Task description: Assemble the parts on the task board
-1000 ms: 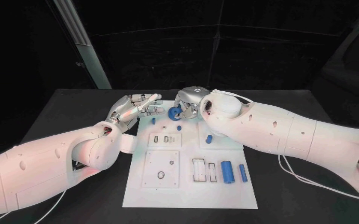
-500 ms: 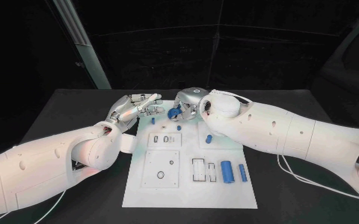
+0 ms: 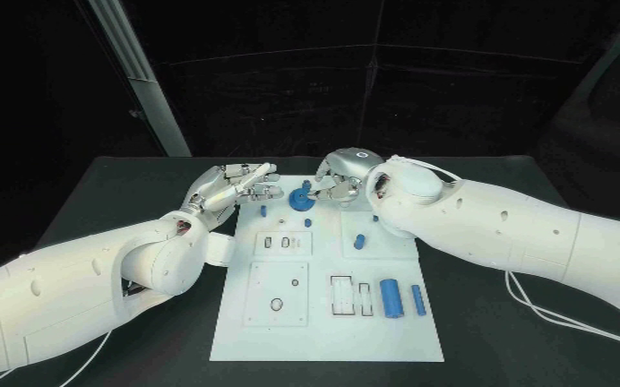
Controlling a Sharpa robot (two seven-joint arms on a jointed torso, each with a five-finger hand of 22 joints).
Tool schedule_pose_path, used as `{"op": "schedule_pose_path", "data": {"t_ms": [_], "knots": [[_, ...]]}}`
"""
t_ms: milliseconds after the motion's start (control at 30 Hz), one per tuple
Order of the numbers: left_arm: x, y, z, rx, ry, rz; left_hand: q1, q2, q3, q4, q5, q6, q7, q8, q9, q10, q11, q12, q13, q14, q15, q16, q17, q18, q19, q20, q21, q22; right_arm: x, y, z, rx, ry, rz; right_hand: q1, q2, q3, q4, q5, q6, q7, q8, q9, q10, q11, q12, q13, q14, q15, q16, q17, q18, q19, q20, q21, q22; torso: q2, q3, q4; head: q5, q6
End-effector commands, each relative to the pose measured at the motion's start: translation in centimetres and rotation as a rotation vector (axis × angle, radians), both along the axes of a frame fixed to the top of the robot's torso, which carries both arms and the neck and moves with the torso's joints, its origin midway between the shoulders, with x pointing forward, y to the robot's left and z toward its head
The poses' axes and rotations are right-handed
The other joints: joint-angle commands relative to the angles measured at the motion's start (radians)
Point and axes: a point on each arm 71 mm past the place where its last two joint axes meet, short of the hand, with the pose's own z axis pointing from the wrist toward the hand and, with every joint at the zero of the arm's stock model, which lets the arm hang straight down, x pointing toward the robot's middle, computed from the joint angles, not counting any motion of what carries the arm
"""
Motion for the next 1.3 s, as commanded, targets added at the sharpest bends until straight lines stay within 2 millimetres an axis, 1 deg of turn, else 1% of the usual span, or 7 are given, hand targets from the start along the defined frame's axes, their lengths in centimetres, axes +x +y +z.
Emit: {"op": "schedule_pose_path", "data": {"t_ms": [33, 167, 300, 533, 667, 1000, 1300], "knots": [[0.0, 0.2, 0.2, -0.001, -0.014, 0.000, -0.001, 0.009, 0.001, -0.006, -0.004, -0.006, 0.027, -0.004, -0.001, -0.002, 0.002, -0.005, -0.001, -0.002, 0.004, -0.007, 0.001, 0.014, 0.006, 0.003, -0.004, -0.001, -0.8, -1.7, 1.4, 0.219, -0.044, 0.060, 0.042, 0.005, -0.006, -0.012, 0.016, 0.001, 0.002, -0.005, -0.001, -0.003, 0.001, -0.006, -0.004, 0.079, 0.005, -0.004, 0.131, -0.017, -0.005, 0.003, 0.002, -0.007, -0.005, 0.0035, -0.0100, 0.005, 0.001], [0.0, 0.3, 0.2, 0.001, -0.014, 0.003, -0.001, 0.009, 0.001, -0.006, -0.004, -0.006, 0.027, -0.004, -0.001, -0.002, 0.002, -0.005, -0.001, -0.002, 0.004, -0.007, 0.001, 0.014, 0.006, 0.003, -0.004, -0.001, -1.1, -5.2, 1.5, 0.284, 0.013, 0.046, 0.136, 0.020, 0.014, -0.063, 0.003, 0.014, -0.002, -0.002, 0.000, -0.005, -0.004, -0.008, -0.004, 0.078, 0.001, -0.007, 0.128, -0.016, -0.008, 0.000, -0.001, -0.012, -0.009, 0.0065, -0.0191, 0.008, 0.004], [0.0, 0.3, 0.2, 0.000, -0.014, 0.001, 0.000, 0.009, 0.001, -0.008, -0.004, -0.006, 0.027, -0.004, -0.001, -0.002, 0.002, -0.005, -0.001, -0.002, 0.005, -0.008, 0.001, 0.014, 0.006, 0.003, -0.005, -0.002, -1.2, -9.1, 1.3, 0.310, 0.073, 0.028, 0.195, 0.002, 0.016, -0.106, -0.029, 0.016, -0.003, -0.003, 0.000, -0.008, -0.006, -0.013, -0.008, 0.078, -0.001, -0.006, 0.129, -0.016, -0.010, -0.002, -0.003, -0.014, -0.011, 0.0112, -0.0282, 0.013, 0.004], [0.0, 0.1, 0.2, -0.002, -0.014, -0.004, 0.000, 0.009, 0.001, -0.008, -0.004, -0.006, 0.027, -0.004, -0.001, -0.002, 0.002, -0.005, -0.001, -0.002, 0.005, -0.008, 0.001, 0.014, 0.006, 0.003, -0.005, -0.002, -1.1, -12.9, 1.1, 0.322, 0.101, -0.005, 0.219, -0.013, 0.009, -0.127, -0.042, 0.017, -0.003, -0.005, -0.001, -0.009, -0.006, -0.016, -0.009, 0.078, -0.001, -0.007, 0.129, -0.016, -0.010, -0.002, -0.003, -0.015, -0.011, 0.0198, -0.0352, 0.007, 0.008], [0.0, 0.0, 0.1, -0.003, -0.013, -0.006, 0.000, 0.009, 0.001, -0.008, -0.004, -0.006, 0.027, -0.004, -0.001, -0.002, 0.002, -0.006, -0.001, -0.002, 0.005, -0.008, 0.001, 0.014, 0.006, 0.003, -0.005, -0.002, -0.9, -14.3, 0.9, 0.323, 0.108, -0.025, 0.226, -0.017, 0.007, -0.133, -0.044, 0.016, -0.003, -0.006, -0.001, -0.010, -0.006, -0.018, -0.011, 0.078, -0.001, -0.007, 0.129, -0.016, -0.011, -0.003, -0.004, -0.015, -0.011, 0.0171, -0.0322, -0.006, 0.006], [0.1, -0.3, -0.1, -0.004, -0.009, -0.010, 0.000, 0.009, 0.001, -0.008, -0.004, -0.006, 0.027, -0.004, -0.001, -0.002, 0.002, -0.006, -0.001, -0.002, 0.005, -0.008, 0.001, 0.014, 0.006, 0.003, -0.005, -0.002, -0.1, -16.4, -0.2, 0.310, 0.140, -0.070, 0.234, -0.022, 0.003, -0.141, -0.047, 0.006, -0.001, -0.012, -0.003, -0.014, -0.005, -0.024, -0.015, 0.078, 0.000, -0.008, 0.129, -0.015, -0.013, -0.002, -0.006, -0.021, -0.010, 0.0144, -0.0298, -0.011, -0.001], [0.1, -0.4, -0.3, -0.005, -0.006, -0.012, 0.000, 0.009, 0.001, -0.008, -0.004, -0.006, 0.027, -0.004, -0.001, -0.002, 0.002, -0.006, -0.001, -0.002, 0.005, -0.008, 0.001, 0.014, 0.006, 0.003, -0.005, -0.002, -0.1, -16.4, -2.1, 0.305, 0.184, -0.078, 0.240, -0.027, -0.004, -0.150, -0.057, -0.013, 0.003, -0.017, -0.005, -0.021, -0.001, -0.033, -0.023, 0.079, 0.002, -0.007, 0.131, -0.014, -0.016, 0.000, -0.009, -0.025, -0.011, 0.0137, -0.0259, -0.015, -0.009]]}}
